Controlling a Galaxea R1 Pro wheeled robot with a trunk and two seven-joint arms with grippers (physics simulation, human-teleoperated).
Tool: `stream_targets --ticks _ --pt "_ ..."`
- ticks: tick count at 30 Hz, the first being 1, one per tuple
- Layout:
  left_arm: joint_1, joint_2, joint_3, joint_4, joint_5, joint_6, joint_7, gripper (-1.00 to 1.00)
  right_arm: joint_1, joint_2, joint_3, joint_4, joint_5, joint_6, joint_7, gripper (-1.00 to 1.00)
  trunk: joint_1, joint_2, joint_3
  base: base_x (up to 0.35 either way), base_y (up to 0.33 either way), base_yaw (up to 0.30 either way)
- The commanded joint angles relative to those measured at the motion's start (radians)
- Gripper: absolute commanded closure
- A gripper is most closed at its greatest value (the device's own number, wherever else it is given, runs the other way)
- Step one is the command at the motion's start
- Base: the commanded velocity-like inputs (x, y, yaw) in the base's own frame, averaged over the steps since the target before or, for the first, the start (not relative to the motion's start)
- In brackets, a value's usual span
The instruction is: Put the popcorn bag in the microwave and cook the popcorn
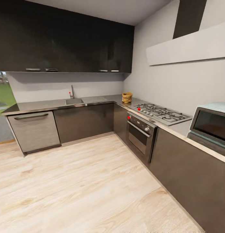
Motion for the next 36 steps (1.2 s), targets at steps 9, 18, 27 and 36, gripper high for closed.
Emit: stream_targets --ticks 9,18,27,36 --pt "0.000 0.001 0.000 0.000 0.008 -0.003 0.001 -1.00 0.000 0.000 0.000 0.000 0.000 -0.003 0.000 -1.00 0.000 0.000 -0.001 0.000 0.000 -0.245" --pt "0.000 0.001 0.000 0.000 0.068 -0.003 0.001 -1.00 0.000 0.000 0.000 0.000 0.000 -0.003 0.000 -1.00 0.000 0.000 -0.001 0.000 0.000 -0.245" --pt "0.000 0.002 0.000 0.000 0.072 -0.004 0.001 -1.00 0.000 0.000 0.001 0.000 0.003 -0.003 0.000 -1.00 0.000 0.000 -0.001 0.000 0.000 -0.245" --pt "0.000 0.003 0.000 0.000 0.089 -0.004 0.001 -1.00 0.000 0.000 0.002 0.000 0.004 -0.003 0.000 -1.00 0.000 0.000 -0.001 0.000 0.000 -0.245"
